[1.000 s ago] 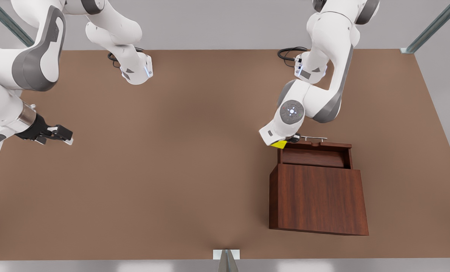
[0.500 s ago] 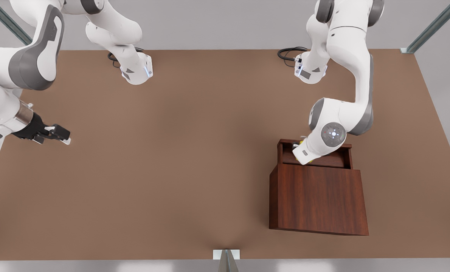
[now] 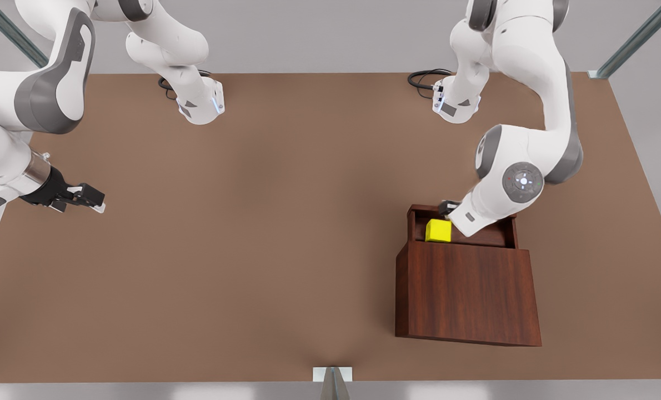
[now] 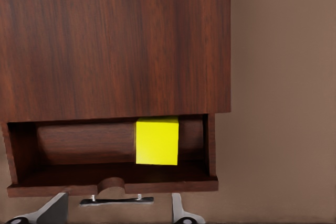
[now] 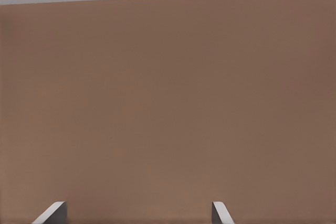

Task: Open the drawer with left arm, place the square in the middle with right arm, and place the square in the drawer with left arm

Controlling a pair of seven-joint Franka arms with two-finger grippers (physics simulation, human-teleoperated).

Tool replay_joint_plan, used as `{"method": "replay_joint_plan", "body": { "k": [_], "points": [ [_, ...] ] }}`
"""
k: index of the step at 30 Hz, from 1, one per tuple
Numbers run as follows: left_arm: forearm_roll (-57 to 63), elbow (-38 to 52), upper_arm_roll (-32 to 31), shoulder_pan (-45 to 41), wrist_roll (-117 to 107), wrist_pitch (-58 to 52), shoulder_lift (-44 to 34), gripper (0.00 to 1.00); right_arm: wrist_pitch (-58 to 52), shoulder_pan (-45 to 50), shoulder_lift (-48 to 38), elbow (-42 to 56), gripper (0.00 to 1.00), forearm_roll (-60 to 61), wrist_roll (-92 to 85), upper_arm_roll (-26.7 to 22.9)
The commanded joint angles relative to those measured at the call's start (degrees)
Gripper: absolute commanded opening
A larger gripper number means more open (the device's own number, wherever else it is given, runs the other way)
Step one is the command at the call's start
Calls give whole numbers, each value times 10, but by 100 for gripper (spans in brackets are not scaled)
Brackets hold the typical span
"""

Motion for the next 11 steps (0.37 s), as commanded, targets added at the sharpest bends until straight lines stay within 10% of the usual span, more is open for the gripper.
{"method": "replay_joint_plan", "body": {
  "k": [1,2,5,11],
  "points": [
    [3,13,1,0,-2,-8,1,100,0,0,0,0,100,0,0,0],
    [4,37,-1,16,-7,-15,3,100,0,0,-1,0,100,0,-1,0],
    [131,71,-312,276,-31,-16,-38,100,2,0,-7,-6,100,-7,-6,0],
    [149,63,-349,311,-45,-8,-61,100,1,-2,-3,0,100,-7,0,0]
  ]
}}
